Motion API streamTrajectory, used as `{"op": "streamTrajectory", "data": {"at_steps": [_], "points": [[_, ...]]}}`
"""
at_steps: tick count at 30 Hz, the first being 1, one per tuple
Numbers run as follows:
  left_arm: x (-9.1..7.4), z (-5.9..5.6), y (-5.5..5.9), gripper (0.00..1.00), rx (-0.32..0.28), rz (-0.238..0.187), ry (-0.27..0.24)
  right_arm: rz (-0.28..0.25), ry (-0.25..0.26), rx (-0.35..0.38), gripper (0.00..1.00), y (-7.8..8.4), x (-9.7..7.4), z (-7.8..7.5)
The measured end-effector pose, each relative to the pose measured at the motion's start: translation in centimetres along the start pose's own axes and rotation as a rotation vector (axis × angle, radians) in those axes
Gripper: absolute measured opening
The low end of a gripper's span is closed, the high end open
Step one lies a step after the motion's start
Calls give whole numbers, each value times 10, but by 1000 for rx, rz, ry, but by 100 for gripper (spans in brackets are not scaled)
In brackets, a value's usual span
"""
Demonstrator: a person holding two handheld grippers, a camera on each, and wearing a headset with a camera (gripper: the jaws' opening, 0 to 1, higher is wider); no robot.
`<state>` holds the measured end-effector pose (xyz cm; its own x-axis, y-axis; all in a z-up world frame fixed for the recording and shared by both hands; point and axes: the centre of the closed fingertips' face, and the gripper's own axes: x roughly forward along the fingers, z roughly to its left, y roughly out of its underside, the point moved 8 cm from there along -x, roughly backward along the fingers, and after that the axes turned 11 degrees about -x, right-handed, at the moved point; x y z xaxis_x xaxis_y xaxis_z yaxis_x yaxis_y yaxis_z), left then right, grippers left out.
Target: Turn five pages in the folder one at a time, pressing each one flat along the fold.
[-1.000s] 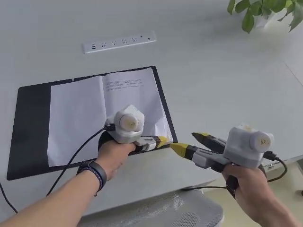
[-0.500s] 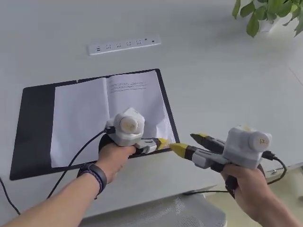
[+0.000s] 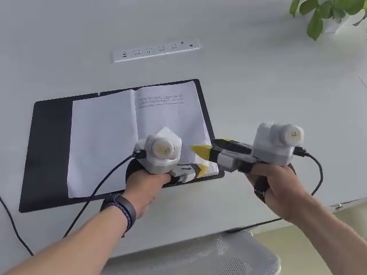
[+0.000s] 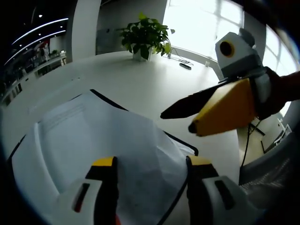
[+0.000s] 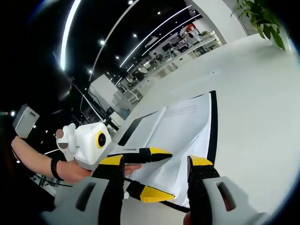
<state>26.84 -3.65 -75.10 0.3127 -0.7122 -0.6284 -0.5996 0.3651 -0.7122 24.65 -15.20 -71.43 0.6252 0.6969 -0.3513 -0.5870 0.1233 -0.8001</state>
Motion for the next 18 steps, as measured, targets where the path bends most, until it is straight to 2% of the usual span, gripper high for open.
{"op": "streamTrajectory", "data": {"at_steps": [3,11,15,18], "points": [[0,0,0,59,0,-3,-1,8,3,2,52,1,4,-2],[0,0,0,59,-6,-5,0,-12,7,63,50,3,10,-10],[0,1,0,59,-6,-4,0,-36,3,122,45,3,12,-14],[0,0,0,60,-7,-3,0,-24,9,133,41,5,15,-16]]}}
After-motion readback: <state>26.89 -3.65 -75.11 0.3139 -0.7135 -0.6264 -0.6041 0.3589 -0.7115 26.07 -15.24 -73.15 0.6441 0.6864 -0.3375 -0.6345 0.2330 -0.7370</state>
